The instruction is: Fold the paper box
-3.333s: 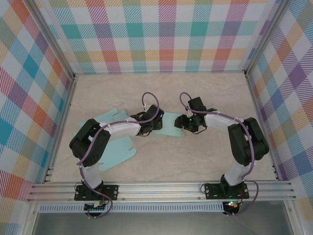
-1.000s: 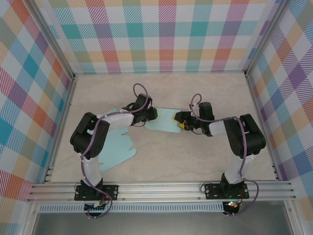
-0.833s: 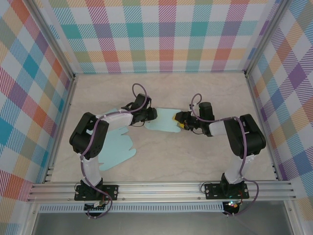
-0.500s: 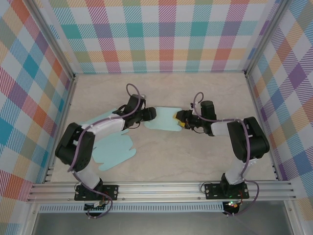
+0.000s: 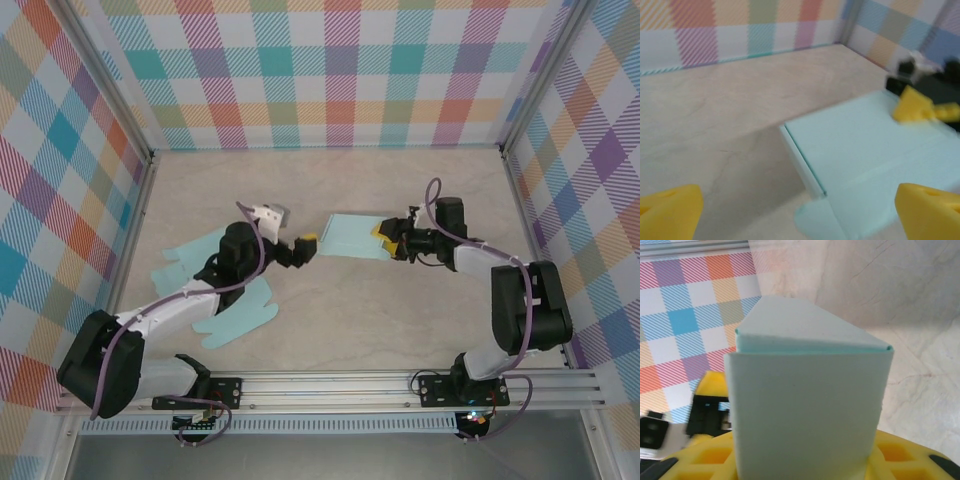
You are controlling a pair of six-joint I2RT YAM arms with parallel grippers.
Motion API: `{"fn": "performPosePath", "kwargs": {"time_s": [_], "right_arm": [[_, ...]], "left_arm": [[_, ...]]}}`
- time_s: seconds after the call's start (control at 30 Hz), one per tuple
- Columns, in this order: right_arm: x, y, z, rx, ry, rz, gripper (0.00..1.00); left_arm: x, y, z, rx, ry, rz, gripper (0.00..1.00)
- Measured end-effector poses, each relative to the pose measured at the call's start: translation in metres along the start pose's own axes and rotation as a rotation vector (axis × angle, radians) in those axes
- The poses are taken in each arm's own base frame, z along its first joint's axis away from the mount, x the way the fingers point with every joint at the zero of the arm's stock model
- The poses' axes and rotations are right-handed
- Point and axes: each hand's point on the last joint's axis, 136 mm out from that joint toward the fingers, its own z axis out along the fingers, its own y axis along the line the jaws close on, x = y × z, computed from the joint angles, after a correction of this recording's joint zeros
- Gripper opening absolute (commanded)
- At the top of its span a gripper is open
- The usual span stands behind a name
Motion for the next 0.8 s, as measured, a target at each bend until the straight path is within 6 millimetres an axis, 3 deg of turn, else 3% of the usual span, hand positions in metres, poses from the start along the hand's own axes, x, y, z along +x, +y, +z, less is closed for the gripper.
{"fn": "performPosePath", "kwargs": {"time_s": [0.1,0.23,0.33,0.6,0.8], "right_arm": [[0.002,0.002,-0.006,-0.013,0.025,0.047,0.32],[0.01,-0.001,-0.01,-0.02,0.069,0.121,0.33],[0.016,-0.001,-0.011,-0.023,0.099,0.163,0.33],[0.028,-0.004,-0.013,-0.013,0.145,0.23,0.35],[0.032,-0.005,-0.014,-0.011,0.158,0.246,0.36]], "left_arm": [[0.017,-0.023,-0.006,0.101,0.028,0.15,1.0],[0.02,-0.058,-0.007,0.187,0.05,0.402,1.0],[0.027,-0.07,-0.001,0.191,0.081,0.563,1.0],[0.058,-0.05,0.019,0.087,0.192,0.767,1.0],[0.054,-0.042,0.034,0.044,0.201,0.819,0.99]]}}
